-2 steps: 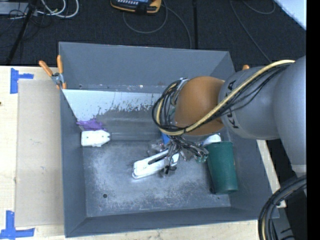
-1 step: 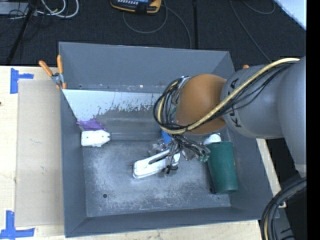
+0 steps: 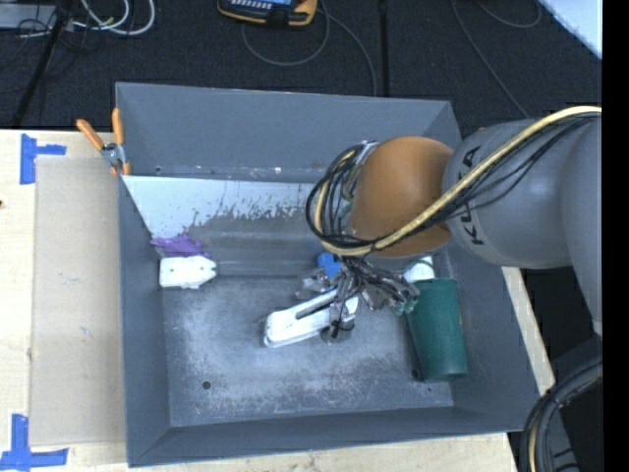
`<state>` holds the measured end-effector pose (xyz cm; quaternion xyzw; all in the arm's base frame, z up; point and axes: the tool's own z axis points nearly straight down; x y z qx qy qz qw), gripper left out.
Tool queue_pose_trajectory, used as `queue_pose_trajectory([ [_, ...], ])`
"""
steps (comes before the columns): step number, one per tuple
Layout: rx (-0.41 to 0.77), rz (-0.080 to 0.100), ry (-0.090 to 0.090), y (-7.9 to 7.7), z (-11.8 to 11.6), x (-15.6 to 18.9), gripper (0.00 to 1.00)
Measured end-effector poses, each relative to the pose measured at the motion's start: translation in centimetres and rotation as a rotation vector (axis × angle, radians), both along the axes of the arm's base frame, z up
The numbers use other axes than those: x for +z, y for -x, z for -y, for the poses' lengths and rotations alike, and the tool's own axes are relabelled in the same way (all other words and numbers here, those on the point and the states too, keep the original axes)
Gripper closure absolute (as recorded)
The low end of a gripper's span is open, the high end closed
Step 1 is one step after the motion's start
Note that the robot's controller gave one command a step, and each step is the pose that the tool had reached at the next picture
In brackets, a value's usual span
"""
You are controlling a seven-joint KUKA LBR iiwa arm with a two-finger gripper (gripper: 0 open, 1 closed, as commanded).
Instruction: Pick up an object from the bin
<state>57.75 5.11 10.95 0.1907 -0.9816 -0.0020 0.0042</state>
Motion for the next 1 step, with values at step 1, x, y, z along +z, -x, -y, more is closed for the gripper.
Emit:
queue_pose_trajectory([
  [1,0.000,0.006,0.000,-0.13,-0.02,2.21,1.00],
])
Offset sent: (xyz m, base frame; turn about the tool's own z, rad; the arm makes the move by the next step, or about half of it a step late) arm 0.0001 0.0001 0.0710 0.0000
